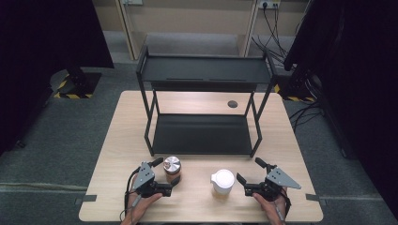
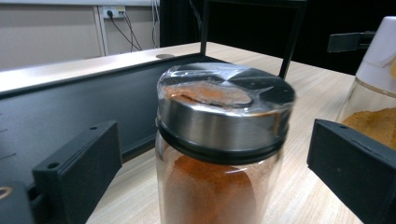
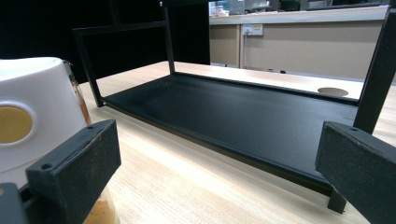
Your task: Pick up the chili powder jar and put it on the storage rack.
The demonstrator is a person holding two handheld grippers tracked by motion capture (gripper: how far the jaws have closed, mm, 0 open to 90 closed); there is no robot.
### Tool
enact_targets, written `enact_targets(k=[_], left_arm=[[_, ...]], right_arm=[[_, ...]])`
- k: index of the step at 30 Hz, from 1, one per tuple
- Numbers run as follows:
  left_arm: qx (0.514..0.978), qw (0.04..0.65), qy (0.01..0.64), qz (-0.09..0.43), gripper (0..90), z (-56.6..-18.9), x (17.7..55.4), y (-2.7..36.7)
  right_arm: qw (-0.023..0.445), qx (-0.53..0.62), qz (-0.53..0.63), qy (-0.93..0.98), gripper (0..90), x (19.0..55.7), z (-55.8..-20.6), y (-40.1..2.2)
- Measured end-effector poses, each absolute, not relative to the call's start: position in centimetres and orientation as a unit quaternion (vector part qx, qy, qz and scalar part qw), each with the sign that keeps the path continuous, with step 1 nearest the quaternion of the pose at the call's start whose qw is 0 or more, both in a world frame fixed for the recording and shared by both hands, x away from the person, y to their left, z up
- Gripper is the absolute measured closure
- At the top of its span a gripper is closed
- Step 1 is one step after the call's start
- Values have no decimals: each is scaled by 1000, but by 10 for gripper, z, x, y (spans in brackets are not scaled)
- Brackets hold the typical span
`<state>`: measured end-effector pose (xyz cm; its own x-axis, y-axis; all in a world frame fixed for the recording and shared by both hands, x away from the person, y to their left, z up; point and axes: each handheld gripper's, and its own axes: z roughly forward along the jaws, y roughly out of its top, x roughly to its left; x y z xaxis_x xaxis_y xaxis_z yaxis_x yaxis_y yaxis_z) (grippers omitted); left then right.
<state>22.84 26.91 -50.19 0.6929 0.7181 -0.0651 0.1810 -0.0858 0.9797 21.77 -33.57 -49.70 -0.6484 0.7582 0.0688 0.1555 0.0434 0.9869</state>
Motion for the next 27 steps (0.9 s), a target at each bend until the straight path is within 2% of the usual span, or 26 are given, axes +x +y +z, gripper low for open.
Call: enact_targets(k=[16,19,23,27], left_arm=[[716,582,312,228,143,-499,235,262],[720,576,311,229,182,-498,235,259],[723,572,313,229,301,-497,236,258],[724,569,313,231,304,-496,235,257]], right_arm=[[244,334,604,681,7,219,-497,-336],[243,336,606,679,7,219,-497,-336],[241,338,607,678,8,219,-497,-336],[240,338,607,678,8,219,-497,-336]])
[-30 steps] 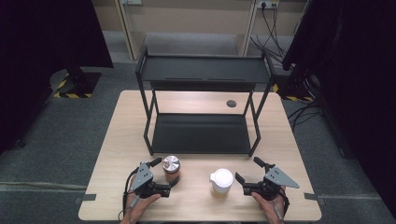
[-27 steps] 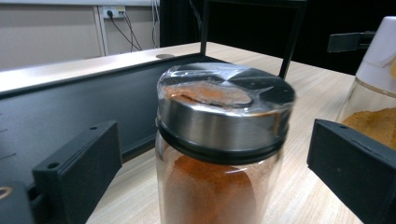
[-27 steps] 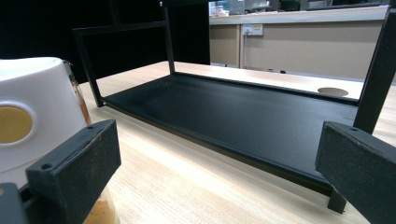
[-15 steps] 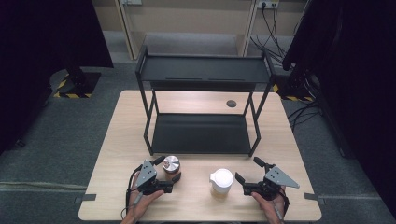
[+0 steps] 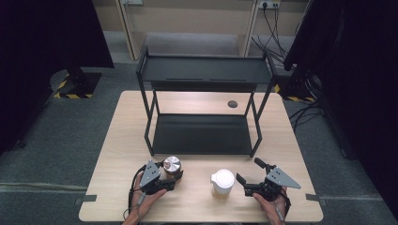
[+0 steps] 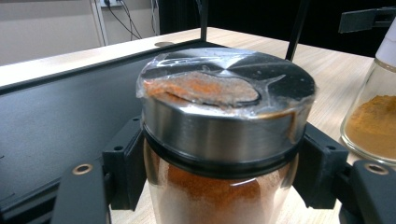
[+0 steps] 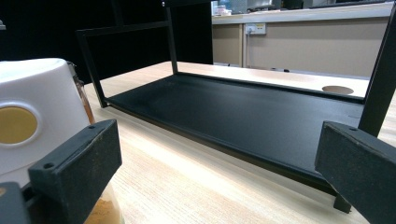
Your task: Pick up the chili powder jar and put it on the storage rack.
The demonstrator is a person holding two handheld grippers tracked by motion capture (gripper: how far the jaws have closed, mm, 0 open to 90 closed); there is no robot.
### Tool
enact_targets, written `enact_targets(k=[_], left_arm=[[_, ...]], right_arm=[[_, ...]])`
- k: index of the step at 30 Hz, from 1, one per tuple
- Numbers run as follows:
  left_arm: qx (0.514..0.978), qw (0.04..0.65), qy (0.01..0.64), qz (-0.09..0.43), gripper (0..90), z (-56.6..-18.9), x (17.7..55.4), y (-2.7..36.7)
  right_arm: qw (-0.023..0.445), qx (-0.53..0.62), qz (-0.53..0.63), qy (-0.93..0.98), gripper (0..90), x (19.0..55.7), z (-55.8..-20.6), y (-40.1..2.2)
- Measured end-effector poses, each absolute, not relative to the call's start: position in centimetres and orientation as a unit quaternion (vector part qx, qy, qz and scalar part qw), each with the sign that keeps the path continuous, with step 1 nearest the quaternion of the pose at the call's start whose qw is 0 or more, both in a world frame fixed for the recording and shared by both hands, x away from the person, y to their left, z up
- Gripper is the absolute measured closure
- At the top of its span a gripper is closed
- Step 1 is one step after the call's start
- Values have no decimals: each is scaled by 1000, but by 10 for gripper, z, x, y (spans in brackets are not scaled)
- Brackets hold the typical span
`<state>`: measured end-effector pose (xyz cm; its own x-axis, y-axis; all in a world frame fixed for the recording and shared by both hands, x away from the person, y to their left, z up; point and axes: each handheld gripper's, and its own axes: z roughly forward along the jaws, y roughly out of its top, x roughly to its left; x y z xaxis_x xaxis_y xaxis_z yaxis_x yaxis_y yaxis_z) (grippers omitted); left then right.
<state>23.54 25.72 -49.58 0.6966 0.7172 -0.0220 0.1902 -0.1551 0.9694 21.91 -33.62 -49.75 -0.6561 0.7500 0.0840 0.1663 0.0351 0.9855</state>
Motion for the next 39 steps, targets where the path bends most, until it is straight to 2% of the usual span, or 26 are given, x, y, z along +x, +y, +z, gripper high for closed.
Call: enact_targets(k=[22,39], left_arm=[[718,580,306,234,309,-475,234,260],[723,586,292,223,309,-424,250,264]], right_arm=[[241,340,609,675,9,219,-498,-337],[239,342,609,674,10,219,-498,-338]])
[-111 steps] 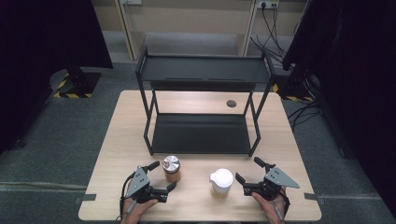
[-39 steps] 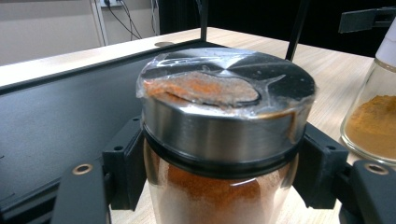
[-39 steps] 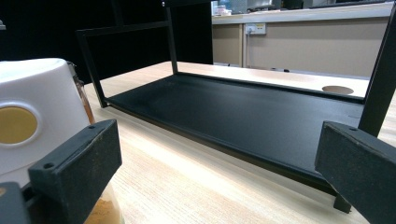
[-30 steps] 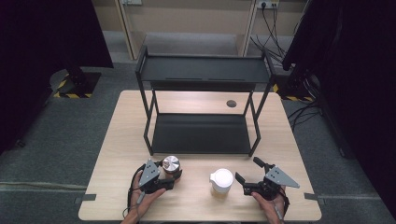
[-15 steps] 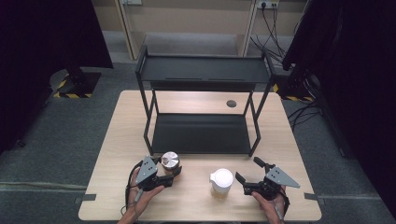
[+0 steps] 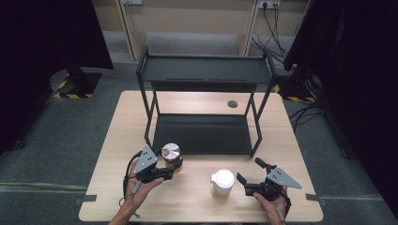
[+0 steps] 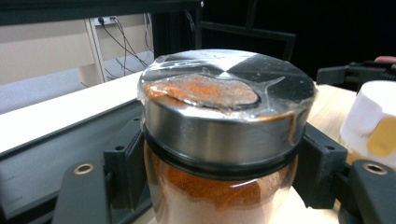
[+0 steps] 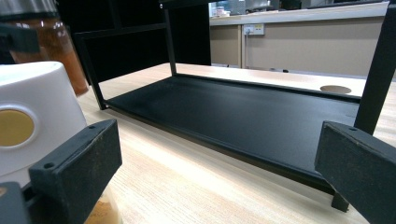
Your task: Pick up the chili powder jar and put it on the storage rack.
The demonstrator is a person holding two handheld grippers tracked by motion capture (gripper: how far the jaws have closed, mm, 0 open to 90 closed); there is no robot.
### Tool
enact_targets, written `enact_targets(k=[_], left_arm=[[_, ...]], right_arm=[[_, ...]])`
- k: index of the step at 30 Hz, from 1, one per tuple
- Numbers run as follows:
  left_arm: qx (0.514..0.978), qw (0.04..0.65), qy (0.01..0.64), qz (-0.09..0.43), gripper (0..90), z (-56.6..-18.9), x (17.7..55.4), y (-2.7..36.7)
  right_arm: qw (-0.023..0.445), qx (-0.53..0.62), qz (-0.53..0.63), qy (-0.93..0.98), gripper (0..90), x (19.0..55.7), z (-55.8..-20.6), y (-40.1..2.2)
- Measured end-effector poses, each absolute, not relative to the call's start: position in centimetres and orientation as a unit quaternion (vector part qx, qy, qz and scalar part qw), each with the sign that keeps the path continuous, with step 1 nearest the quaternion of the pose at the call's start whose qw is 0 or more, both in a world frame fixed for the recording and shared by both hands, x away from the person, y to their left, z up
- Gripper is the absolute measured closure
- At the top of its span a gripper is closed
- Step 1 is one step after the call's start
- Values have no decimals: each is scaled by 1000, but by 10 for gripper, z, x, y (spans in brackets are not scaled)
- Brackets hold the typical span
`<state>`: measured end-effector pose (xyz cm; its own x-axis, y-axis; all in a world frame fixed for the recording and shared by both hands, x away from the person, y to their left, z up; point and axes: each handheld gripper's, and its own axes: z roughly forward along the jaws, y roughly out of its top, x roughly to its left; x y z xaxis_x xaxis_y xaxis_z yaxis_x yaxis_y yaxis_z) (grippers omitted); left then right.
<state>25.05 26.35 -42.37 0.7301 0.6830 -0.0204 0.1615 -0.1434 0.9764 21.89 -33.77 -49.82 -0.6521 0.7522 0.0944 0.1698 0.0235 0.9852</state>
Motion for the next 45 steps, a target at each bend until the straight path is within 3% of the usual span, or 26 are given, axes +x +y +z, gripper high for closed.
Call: enact_targets(k=[21,45], left_arm=[[720,596,276,223,309,-382,263,263],[724,590,276,226,308,-307,281,263]], right_arm=[[239,343,610,674,10,219,-499,-338],[236,345,612,671,10,219,-499,-339]])
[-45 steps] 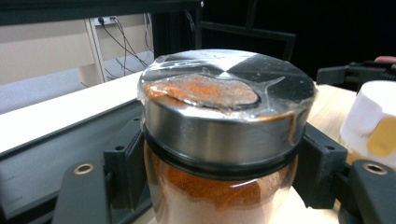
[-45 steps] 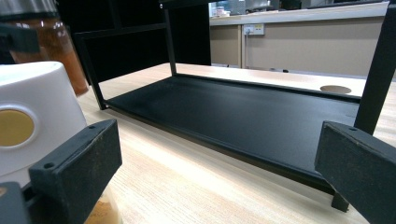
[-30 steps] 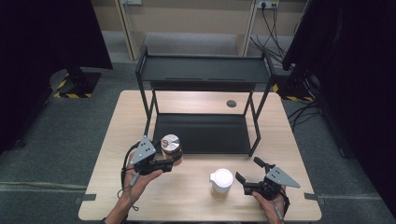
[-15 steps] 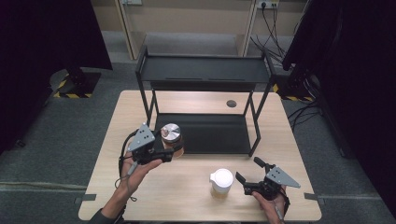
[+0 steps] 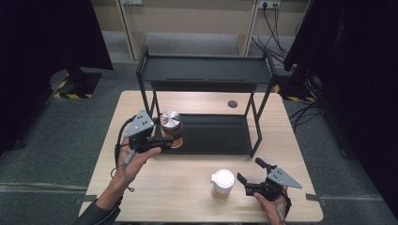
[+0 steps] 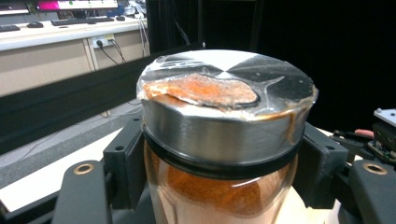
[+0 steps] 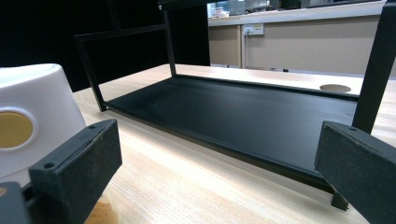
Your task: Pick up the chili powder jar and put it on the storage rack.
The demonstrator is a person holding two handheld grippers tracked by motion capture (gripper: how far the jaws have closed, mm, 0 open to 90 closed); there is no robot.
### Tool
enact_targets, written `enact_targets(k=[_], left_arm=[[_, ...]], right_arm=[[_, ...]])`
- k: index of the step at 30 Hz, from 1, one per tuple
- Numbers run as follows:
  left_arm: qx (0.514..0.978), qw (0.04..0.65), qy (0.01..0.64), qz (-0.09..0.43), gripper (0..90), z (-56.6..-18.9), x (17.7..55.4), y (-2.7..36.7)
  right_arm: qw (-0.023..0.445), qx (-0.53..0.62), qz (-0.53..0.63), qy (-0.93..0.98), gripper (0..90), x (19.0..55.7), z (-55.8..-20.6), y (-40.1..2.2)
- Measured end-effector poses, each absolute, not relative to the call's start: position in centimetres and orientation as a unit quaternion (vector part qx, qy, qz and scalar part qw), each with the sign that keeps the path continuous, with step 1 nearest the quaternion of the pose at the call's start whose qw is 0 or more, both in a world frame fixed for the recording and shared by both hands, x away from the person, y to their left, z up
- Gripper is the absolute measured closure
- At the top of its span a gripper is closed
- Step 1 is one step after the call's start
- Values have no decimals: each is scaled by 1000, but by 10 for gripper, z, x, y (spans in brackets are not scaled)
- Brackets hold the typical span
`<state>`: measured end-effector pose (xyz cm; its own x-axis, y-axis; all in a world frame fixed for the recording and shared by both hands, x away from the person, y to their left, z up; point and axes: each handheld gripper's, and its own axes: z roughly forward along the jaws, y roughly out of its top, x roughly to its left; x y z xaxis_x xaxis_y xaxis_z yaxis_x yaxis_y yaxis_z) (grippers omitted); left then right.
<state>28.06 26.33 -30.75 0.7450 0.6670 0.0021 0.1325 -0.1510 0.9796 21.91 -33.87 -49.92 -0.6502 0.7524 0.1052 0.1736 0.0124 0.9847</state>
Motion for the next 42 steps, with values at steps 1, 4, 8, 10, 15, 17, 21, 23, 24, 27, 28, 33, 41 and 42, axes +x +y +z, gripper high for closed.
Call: enact_targets(k=[1,4,8,10,15,17,21,23,24,27,28,33,41,42], left_arm=[[724,590,278,225,308,-305,282,264],[723,590,280,226,308,-300,285,264],[722,590,281,226,309,-291,288,264],[721,591,281,227,308,-286,290,263],[721,588,280,234,308,-268,293,260],[721,588,281,235,308,-263,294,258],[721,589,281,234,309,-255,297,255],[722,589,280,232,308,-246,299,253],[722,589,280,232,308,-246,299,253],[724,585,278,238,308,-233,299,248],[724,585,278,238,309,-233,299,248],[721,584,281,243,308,-215,302,245],[720,574,292,256,308,-197,309,242],[721,571,295,259,308,-193,314,243]], right_arm=[[236,345,612,671,10,219,-499,-339],[236,344,611,672,10,219,-499,-338],[236,345,612,672,10,219,-499,-339],[236,345,612,672,10,219,-499,-338],[235,345,611,672,10,220,-499,-339],[234,345,612,672,10,220,-499,-339],[234,345,612,672,10,220,-499,-339],[234,345,612,672,10,220,-499,-339],[234,345,612,672,10,220,-499,-339],[234,345,612,672,10,220,-499,-339],[234,345,612,672,10,220,-499,-339],[233,345,612,672,10,220,-499,-339],[233,344,612,672,10,220,-499,-339],[233,345,613,672,10,220,-499,-339]])
